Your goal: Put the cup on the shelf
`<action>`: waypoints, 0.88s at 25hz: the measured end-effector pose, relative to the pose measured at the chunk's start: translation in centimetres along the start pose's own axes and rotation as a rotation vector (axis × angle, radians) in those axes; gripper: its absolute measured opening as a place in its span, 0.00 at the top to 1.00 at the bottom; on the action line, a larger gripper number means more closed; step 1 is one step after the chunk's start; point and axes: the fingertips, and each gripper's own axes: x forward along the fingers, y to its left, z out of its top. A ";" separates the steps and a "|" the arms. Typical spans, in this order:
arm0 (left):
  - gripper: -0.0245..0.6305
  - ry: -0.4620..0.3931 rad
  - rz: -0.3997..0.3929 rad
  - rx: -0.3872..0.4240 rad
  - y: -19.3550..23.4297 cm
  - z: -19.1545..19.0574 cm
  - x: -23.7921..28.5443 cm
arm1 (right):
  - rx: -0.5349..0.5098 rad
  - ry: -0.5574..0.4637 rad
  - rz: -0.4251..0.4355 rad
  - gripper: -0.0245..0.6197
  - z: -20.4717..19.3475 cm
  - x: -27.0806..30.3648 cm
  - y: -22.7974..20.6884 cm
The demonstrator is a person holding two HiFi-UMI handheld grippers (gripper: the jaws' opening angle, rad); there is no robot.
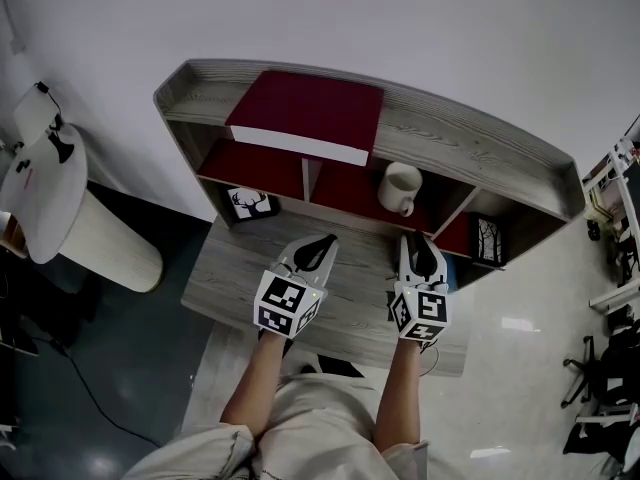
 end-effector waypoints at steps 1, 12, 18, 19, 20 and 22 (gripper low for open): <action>0.95 0.000 0.000 -0.001 -0.5 -0.1 -0.5 | 0.001 0.003 -0.002 0.80 -0.1 -0.8 0.1; 0.95 0.019 -0.002 -0.042 -5.7 -3.7 -5.5 | -0.004 0.056 -0.025 0.81 -3.0 -8.9 0.3; 0.95 -0.010 0.012 -0.081 -6.7 -3.5 -6.9 | -0.037 0.036 -0.022 0.87 -2.2 -11.2 0.9; 0.95 -0.013 0.013 -0.089 -6.8 -3.6 -7.0 | -0.045 0.030 -0.014 0.89 -2.1 -11.4 1.2; 0.95 -0.014 0.014 -0.097 -7.0 -3.7 -7.1 | -0.050 0.028 -0.005 0.90 -2.1 -11.6 1.4; 0.95 -0.016 0.021 -0.103 -7.4 -3.7 -7.2 | -0.050 0.030 0.015 0.90 -2.1 -11.7 1.7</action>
